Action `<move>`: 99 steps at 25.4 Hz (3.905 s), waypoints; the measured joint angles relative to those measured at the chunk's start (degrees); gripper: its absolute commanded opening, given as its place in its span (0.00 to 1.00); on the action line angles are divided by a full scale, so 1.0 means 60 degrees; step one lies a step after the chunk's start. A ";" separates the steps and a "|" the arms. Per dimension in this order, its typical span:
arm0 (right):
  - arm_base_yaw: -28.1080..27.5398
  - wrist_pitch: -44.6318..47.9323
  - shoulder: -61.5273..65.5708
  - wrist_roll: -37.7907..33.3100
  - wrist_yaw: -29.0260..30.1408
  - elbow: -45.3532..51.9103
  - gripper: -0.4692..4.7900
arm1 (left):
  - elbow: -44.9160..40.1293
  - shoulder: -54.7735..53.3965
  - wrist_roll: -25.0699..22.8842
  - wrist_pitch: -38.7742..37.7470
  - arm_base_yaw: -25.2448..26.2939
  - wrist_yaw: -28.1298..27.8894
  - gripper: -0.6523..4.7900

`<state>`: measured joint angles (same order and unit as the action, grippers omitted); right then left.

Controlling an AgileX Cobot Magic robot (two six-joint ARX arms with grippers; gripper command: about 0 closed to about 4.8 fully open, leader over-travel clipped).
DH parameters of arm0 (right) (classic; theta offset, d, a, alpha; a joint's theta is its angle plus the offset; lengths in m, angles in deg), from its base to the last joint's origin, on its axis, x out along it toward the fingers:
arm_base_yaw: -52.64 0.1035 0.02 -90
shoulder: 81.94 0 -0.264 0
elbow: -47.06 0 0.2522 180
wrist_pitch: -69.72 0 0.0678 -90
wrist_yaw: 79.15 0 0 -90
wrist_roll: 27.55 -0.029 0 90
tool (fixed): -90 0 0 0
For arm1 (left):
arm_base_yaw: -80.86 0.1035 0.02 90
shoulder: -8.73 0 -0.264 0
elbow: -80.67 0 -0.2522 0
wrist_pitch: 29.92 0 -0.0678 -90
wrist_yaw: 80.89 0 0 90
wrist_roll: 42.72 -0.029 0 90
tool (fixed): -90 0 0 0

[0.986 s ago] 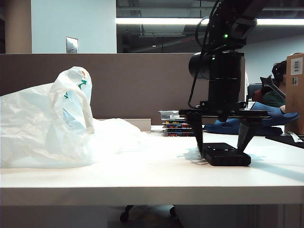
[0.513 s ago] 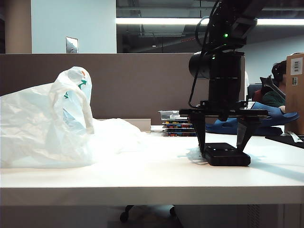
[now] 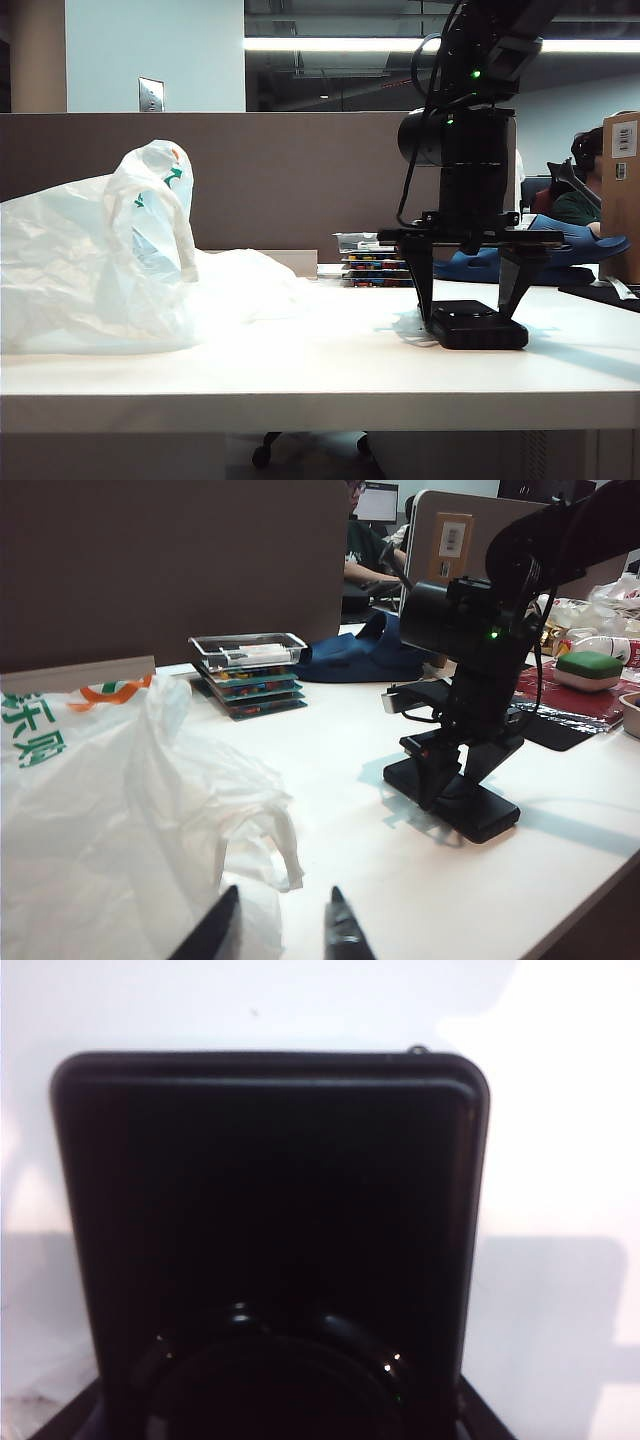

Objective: Put the power bank into the bag.

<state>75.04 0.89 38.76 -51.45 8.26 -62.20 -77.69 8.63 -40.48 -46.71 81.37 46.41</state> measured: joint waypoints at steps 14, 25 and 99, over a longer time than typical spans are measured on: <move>-0.0004 -0.0149 -0.0459 0.0477 0.0033 -0.0015 0.64 | 0.0918 -0.0430 -0.0080 0.0390 0.0000 -0.0339 0.72; 0.0000 -0.0211 -0.0539 0.0801 0.1013 -0.0106 0.60 | 0.2962 -0.5311 -0.2076 0.1443 -0.0004 -0.0721 0.74; 0.1978 0.3213 -0.0120 0.1585 0.4845 -0.0576 0.52 | 0.6983 -1.4127 -0.3606 0.3038 -0.1876 0.2969 0.11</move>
<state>86.91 20.17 38.04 -41.94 37.33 -65.66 -35.79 -76.13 -62.12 -28.48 70.11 64.23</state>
